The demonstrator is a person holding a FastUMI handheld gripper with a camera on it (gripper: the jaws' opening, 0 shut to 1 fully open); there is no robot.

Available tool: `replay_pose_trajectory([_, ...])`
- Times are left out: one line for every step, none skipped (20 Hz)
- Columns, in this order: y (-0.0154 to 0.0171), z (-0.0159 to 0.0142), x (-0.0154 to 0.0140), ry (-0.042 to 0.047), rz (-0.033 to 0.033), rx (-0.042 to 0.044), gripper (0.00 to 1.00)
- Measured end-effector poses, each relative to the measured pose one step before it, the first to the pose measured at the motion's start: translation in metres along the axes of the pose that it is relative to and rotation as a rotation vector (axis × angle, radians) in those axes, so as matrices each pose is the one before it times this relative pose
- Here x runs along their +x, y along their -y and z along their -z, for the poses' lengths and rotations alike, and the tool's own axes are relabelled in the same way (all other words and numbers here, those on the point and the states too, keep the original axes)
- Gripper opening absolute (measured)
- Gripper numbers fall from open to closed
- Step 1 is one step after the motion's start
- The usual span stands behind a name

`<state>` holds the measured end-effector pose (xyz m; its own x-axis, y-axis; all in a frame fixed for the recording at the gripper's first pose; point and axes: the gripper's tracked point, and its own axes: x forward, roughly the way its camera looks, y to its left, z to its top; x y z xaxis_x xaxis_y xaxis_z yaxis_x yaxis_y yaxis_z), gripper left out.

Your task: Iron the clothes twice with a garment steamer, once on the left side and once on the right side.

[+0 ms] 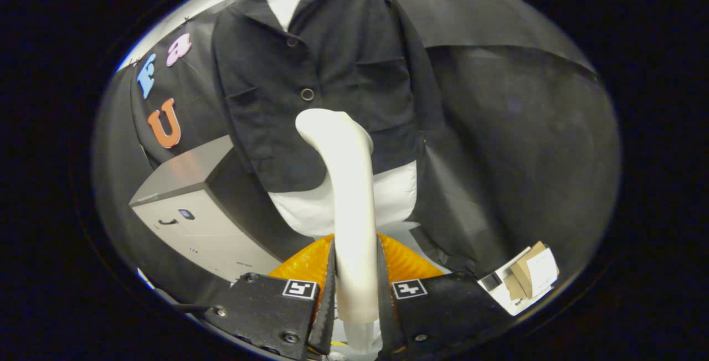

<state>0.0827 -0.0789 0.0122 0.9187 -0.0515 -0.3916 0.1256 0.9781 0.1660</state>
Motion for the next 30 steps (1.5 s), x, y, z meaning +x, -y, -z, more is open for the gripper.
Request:
replay_pose_trajectory([-0.01041,0.00832,-0.01709,0.01059,0.00983,-0.00541,0.36])
replay_pose_trajectory([-0.01128,0.00902,-0.01699,0.00911,0.00746,-0.00016,0.36])
replay_pose_trajectory([-0.01179,0.01037,-0.01704,0.01059,0.00429,-0.005,0.36])
replay_pose_trajectory([-0.01143,0.01141,-0.01622,0.00726,0.00286,-0.01261,0.37])
replay_pose_trajectory([-0.01033,0.01164,-0.01685,0.00041,-0.00096,-0.01098,0.37])
replay_pose_trajectory([-0.01248,0.01319,-0.01554,-0.00716,-0.0078,-0.00912,0.37])
replay_pose_trajectory([-0.01257,0.0127,-0.01281,-0.0088,-0.01174,-0.01147,0.37])
replay_pose_trajectory([-0.01206,0.01387,-0.01142,-0.01025,-0.00888,-0.01438,0.36])
replay_pose_trajectory([-0.01096,0.0142,-0.00849,-0.01196,-0.00785,-0.01202,0.36])
replay_pose_trajectory([-0.01062,0.01399,-0.0087,-0.01348,-0.00978,-0.01724,0.36])
replay_pose_trajectory([-0.00884,0.01319,-0.0056,-0.0143,-0.01542,-0.02071,0.36])
replay_pose_trajectory([-0.00967,0.01364,-0.00452,-0.02121,-0.01221,-0.0264,0.37])
replay_pose_trajectory([-0.00671,0.01317,-0.00395,-0.02002,-0.01011,-0.02222,0.37])
replay_pose_trajectory([-0.00622,0.01151,-0.00371,-0.01646,-0.00442,-0.01754,0.37])
replay_pose_trajectory([-0.00654,0.01041,-0.00165,-0.01399,-0.0049,-0.01611,0.37])
replay_pose_trajectory([-0.00364,0.00833,-0.00139,-0.01398,-0.00639,-0.01698,0.37])
replay_pose_trajectory([-0.00264,0.00828,0.00077,-0.0129,-0.00367,0.00187,0.37])
replay_pose_trajectory([-0.0018,0.00441,-0.00021,-0.01164,-0.00313,0.00401,0.37])
replay_pose_trajectory([-0.00046,0.00266,-0.00164,-0.00458,-0.00285,-0.00585,0.36])
replay_pose_trajectory([0.00082,-0.00115,-0.00061,0.00255,0.00154,0.00194,0.36])
replay_pose_trajectory([0.00016,-0.00131,0.0003,0.00243,0.00354,-0.00249,0.36])
replay_pose_trajectory([0.00067,-0.0014,-0.00137,0.00409,0.00308,0.00558,0.36])
replay_pose_trajectory([0.00185,-0.00089,-0.00199,0.00101,-0.00074,-0.00035,0.36])
replay_pose_trajectory([0.00097,-0.00092,-0.00139,0.00139,0.00011,0.00376,0.37])
replay_pose_trajectory([0.0003,0.00002,-0.00101,0.00146,0.00294,0.00278,0.36])
replay_pose_trajectory([0.00004,-0.00017,-0.00068,0.00148,0.00234,-0.00211,0.36])
replay_pose_trajectory([0.00061,0.00029,-0.00046,0.0002,0.00068,0.00369,0.37])
replay_pose_trajectory([-0.001,0.00015,0.00034,-0.00031,-0.00064,0.00077,0.37])
replay_pose_trajectory([-0.00013,0.00055,0.00039,0.0007,0.00116,0.00067,0.37])
replay_pose_trajectory([-0.00024,0.00007,0.00044,-0.00195,0.00122,0.00157,0.37])
